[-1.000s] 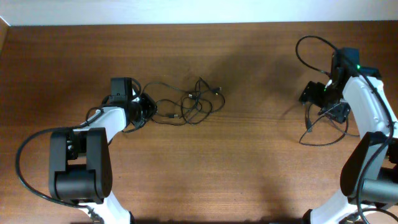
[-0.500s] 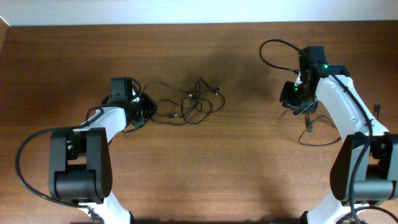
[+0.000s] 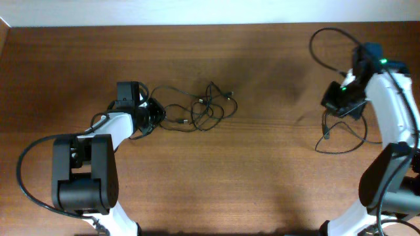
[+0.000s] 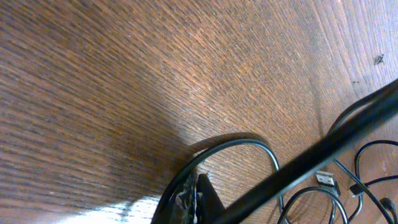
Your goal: Untangle cables
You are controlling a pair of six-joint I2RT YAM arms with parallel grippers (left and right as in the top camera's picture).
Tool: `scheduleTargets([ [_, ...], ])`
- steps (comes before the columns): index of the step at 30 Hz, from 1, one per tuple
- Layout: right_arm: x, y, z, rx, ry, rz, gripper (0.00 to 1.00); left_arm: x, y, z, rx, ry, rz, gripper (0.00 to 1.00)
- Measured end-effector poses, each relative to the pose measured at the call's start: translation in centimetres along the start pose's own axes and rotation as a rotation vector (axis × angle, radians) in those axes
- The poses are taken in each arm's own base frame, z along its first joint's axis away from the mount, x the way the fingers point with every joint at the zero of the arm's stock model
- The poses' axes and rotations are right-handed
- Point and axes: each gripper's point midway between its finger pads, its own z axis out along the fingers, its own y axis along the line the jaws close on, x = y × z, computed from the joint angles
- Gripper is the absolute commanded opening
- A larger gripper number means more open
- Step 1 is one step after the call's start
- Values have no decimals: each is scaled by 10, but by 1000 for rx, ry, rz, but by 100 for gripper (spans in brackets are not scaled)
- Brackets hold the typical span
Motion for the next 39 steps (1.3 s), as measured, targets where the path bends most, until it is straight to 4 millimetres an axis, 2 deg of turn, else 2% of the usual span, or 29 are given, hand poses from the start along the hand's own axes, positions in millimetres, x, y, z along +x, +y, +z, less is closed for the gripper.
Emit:
scheduleTargets([
  [2, 8, -9, -9, 29, 38, 21, 4, 0, 0, 0, 1, -1, 1, 5],
  [6, 23, -24, -9, 107, 92, 27, 4, 0, 0, 0, 3, -1, 1, 5],
  [14, 42, -24, 25, 142, 136, -14, 4, 0, -1, 0, 4, -1, 1, 6],
  [17, 27, -17, 35, 113, 63, -29, 4, -1, -1, 0, 6, -2, 1, 7],
  [22, 19, -16, 55, 92, 12, -35, 4, -1, -1, 0, 8, -5, 3, 7],
  [24, 8, -13, 61, 72, -40, -41, 4, -1, -1, 0, 8, -5, 3, 8],
  [26, -7, -7, 63, 50, -102, -47, 4, -1, -1, 0, 9, -5, 3, 8],
  [31, -28, 2, 60, 15, -189, -56, 4, -1, -2, 0, 10, -5, 3, 8],
  [33, -29, 3, 60, 15, -196, -58, 4, -1, -2, 0, 11, -5, 3, 8],
  [36, -21, 4, 64, 23, -172, -68, 4, -1, -2, 0, 11, -5, 3, 8],
  [39, -14, 3, 77, 24, -168, -78, 4, -1, -2, 0, 10, -5, 3, 8],
])
